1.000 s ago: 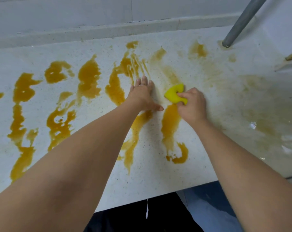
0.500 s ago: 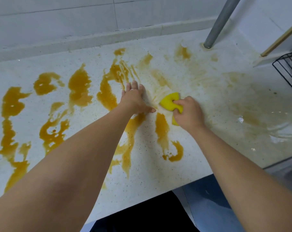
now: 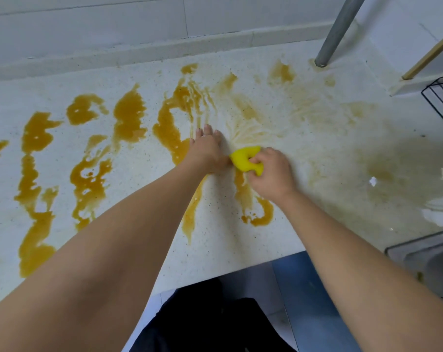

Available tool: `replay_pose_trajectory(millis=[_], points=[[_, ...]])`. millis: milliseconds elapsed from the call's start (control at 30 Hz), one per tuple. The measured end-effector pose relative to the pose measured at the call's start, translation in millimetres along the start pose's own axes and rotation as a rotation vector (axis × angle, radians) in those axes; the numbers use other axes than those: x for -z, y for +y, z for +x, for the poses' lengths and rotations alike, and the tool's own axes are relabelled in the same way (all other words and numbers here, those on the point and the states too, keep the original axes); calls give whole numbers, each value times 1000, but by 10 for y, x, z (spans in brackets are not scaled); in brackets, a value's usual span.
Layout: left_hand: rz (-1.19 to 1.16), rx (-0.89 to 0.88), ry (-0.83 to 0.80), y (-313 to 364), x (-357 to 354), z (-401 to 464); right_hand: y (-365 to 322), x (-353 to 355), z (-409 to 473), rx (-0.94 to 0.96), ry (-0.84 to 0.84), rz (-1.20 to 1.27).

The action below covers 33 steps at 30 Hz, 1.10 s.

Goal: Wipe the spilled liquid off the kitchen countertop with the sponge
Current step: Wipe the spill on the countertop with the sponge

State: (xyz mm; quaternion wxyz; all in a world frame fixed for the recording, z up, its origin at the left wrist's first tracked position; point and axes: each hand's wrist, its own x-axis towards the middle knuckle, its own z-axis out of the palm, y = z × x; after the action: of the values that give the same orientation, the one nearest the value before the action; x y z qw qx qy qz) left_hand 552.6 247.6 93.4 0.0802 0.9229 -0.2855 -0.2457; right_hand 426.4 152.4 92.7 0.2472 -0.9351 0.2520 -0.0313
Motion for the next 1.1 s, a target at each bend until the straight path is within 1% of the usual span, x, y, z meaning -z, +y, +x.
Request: replay_pose_trajectory(millis=[33, 67, 133, 167, 233, 267, 367, 400, 433, 533, 567, 667, 700, 733, 800, 833, 867, 900, 1000, 1033, 1100], points=[[-10, 9, -6, -5, -7, -40, -31, -39, -59, 59, -27, 16], [-15, 17, -14, -16, -12, -86, -20, -14, -94, 78, -34, 7], [-4, 23, -28, -50, -29, -176, 106, 112, -94, 9, -23, -72], [1, 24, -25, -60, -45, -205, 191, 162, -80, -54, 17, -108], [5, 37, -4, -59, -96, -246, 223, 166, -128, -134, 76, -103], [6, 45, 9, -47, -121, -259, 165, 125, -178, -100, 65, -72], [2, 49, 16, -12, -160, -292, 49, -19, -358, 88, -66, 0], [5, 39, 9, -7, -165, -303, 91, 12, -391, 94, -68, -7], [10, 33, 5, -18, -159, -310, 158, 55, -378, 58, -49, -32], [26, 20, 5, -44, -151, -328, 280, 98, -362, -146, 88, -56], [28, 18, 9, -45, -155, -328, 211, 69, -386, -137, 80, -43], [19, 21, 10, -33, -163, -336, 7, -73, -508, 64, -53, 30], [23, 19, 9, -38, -167, -337, 11, -62, -541, 87, -67, 23], [29, 11, 10, -44, -160, -332, 60, -9, -542, 60, -54, -14], [34, -1, 10, -66, -154, -324, 215, 101, -515, -96, 33, -66], [33, -3, 10, -71, -156, -321, 253, 130, -520, -180, 73, -61], [29, -3, 10, -73, -154, -314, 232, 124, -540, -215, 83, -43], [22, 0, 11, -68, -158, -311, 155, 98, -579, -185, 61, -23], [11, 19, 12, -53, -161, -308, -43, -63, -716, 35, -99, 1], [11, 19, 11, -53, -159, -307, -29, -55, -726, 55, -102, -29], [12, 13, 7, -58, -158, -311, 93, 50, -685, -57, -36, -78]])
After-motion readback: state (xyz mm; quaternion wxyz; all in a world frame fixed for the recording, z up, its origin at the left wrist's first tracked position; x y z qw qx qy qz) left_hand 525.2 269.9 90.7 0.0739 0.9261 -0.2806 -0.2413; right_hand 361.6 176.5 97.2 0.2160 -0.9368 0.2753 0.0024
